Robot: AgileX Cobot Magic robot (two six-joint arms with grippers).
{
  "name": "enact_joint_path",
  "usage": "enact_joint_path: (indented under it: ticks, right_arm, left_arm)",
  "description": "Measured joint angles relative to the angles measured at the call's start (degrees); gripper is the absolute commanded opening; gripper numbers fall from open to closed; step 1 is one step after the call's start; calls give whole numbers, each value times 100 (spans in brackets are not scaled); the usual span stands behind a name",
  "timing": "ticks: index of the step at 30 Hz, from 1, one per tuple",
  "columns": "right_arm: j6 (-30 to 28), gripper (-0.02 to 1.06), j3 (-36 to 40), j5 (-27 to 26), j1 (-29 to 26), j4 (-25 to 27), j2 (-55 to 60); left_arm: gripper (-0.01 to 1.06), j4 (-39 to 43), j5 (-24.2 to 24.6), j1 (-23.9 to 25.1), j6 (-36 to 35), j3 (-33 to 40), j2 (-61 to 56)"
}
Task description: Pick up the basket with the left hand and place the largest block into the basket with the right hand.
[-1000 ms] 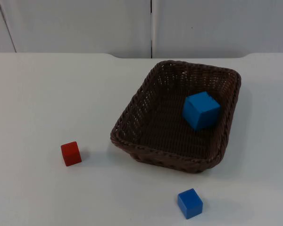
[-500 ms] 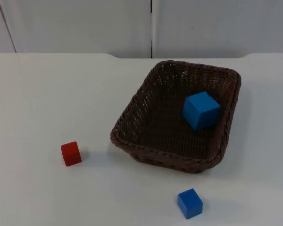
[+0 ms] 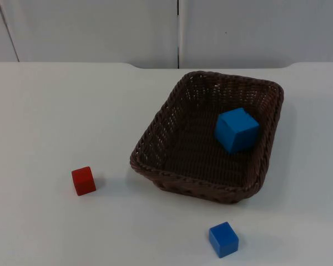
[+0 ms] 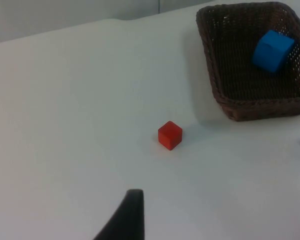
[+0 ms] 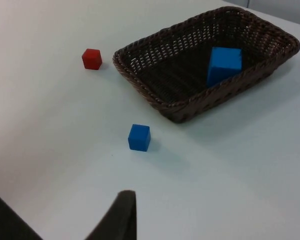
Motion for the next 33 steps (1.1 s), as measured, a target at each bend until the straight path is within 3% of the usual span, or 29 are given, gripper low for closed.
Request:
enact_joint_path:
  ticks: [7,12,23,33]
  right_arm:
    - [0,105,0,0,-258,0,0]
    - [0,105,0,0,-398,0,0]
    - [0,105,0,-21,-398,0,0]
    - [0,105,0,-21,-444,0,0]
  left_arm:
    - [105,3,0,223,0,0,0]
    - [105,23,0,849,0,0,0]
    - [105,23,0,1692,0,0,0]
    - [105,23,0,1920,0,0,0]
